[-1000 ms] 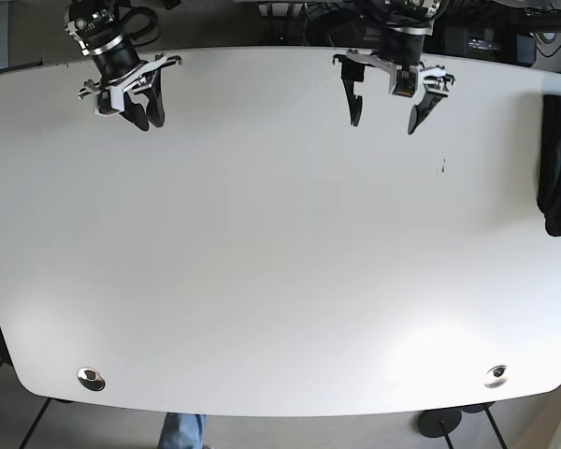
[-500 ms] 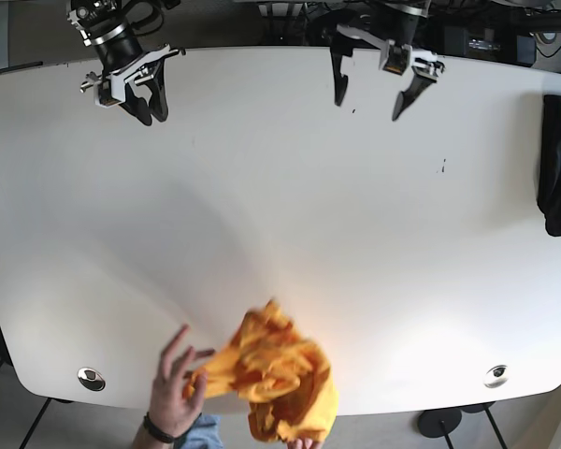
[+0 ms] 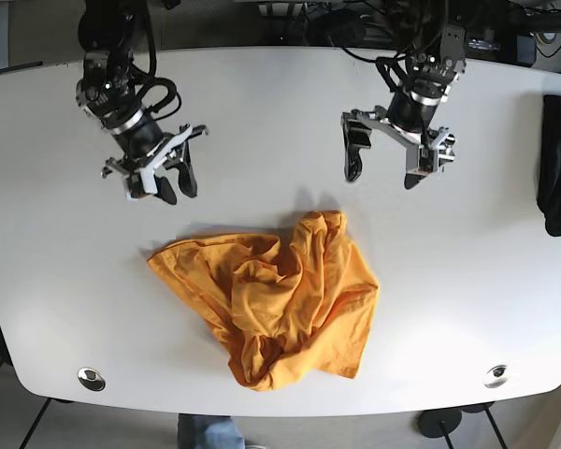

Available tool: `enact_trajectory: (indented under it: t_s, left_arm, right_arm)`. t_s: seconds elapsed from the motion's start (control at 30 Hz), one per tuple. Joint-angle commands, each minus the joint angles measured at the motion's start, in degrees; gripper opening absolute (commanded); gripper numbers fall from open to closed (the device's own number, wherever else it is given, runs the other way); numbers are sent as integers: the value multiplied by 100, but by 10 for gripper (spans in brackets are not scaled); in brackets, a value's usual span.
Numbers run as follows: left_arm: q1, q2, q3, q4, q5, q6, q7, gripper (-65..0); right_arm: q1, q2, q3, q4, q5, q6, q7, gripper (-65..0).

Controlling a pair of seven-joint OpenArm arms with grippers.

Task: Fold the T-shirt properly
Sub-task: 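Grasp the crumpled orange shirt's edge with both grippers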

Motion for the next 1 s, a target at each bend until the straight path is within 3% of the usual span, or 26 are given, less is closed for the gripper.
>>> enact_trajectory:
  t_s: [0.03,0.1,0.13,0.27,0.43,0.6,0.67,0.77,1.0]
  left_arm:
    - [-453,-3,3,-84,-29,-25,183,-19]
    - [-1068,68,108,-506,-38,-25,447,-25]
    - [-1288,191,170,-735,-20,-25,456,-25]
    - [-2202,314,311,-1860,-20,-25,464,-29]
    - [-3117,314,1216,-3284,-38,-25,438,-114]
    - [-3468,402,1787,-4146,-29,-25,25,-138]
    - [-3477,402,1823,-4216,-29,-34,16,-276]
    - [-3460,358,1796,-4199,-38,-43,51,-650]
    - [-2299,-363,1181,-2177,-64,-52,51,-650]
  right_arm:
    - [463,3,-172,-94,93,58,-181,-292]
    - [920,3,-233,-208,93,32,-427,-176]
    - [1052,3,-233,-278,93,32,-480,-165]
    - [1483,3,-233,-525,93,32,-542,-176]
    - [1501,12,-225,-533,58,32,-542,-176]
    - [1395,30,-225,-507,75,32,-542,-176]
    - [1369,30,-225,-507,66,32,-542,-176]
    - [1386,30,-225,-507,58,32,-524,-176]
    - [1518,3,-260,-560,66,32,-533,-176]
